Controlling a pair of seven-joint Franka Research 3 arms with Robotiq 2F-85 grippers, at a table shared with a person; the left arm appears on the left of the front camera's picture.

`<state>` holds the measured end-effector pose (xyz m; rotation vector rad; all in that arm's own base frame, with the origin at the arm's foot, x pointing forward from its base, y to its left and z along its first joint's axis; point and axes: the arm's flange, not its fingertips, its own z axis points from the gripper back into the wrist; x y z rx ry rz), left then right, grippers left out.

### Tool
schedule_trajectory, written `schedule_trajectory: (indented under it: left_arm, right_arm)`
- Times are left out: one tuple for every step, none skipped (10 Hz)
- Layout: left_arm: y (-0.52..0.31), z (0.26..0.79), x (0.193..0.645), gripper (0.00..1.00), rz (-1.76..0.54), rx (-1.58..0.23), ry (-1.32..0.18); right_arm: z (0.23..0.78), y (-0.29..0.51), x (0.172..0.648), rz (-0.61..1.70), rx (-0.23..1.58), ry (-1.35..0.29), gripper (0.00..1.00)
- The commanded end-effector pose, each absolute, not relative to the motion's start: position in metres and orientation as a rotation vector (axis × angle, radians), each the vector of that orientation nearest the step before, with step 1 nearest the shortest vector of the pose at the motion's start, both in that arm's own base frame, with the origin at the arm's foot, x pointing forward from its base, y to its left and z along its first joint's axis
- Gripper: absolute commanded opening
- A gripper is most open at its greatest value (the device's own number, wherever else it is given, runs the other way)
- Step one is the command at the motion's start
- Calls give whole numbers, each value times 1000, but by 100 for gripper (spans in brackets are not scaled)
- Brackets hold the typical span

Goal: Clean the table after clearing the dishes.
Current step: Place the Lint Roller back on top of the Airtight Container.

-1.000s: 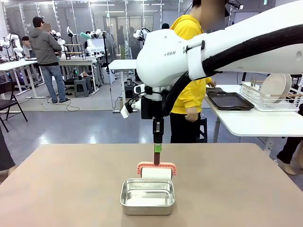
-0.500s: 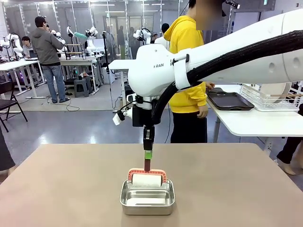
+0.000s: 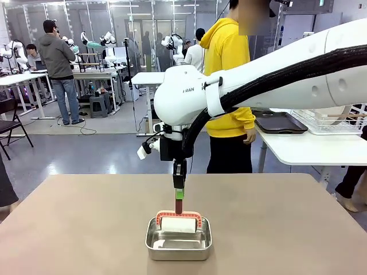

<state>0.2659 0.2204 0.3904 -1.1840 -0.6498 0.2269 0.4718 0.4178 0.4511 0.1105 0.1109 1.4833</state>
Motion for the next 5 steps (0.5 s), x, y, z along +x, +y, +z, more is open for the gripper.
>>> schedule_trajectory:
  left_arm:
    - [221,395,264,100,242,-1196,-646]
    - [221,395,264,100,242,-1196,-646]
    - [221,395,264,100,242,-1196,-646]
    - [221,395,264,100,242,-1196,-646]
    - [221,395,264,100,242,-1196,-646]
  right_arm:
    - [446,424,479,1485,90,115,22]
    - [441,424,483,1500,85,105,22]
    - [436,425,486,1508,74,99,22]
    - [431,425,490,1511,67,88,22]
    - [423,425,494,1520,56,84,22]
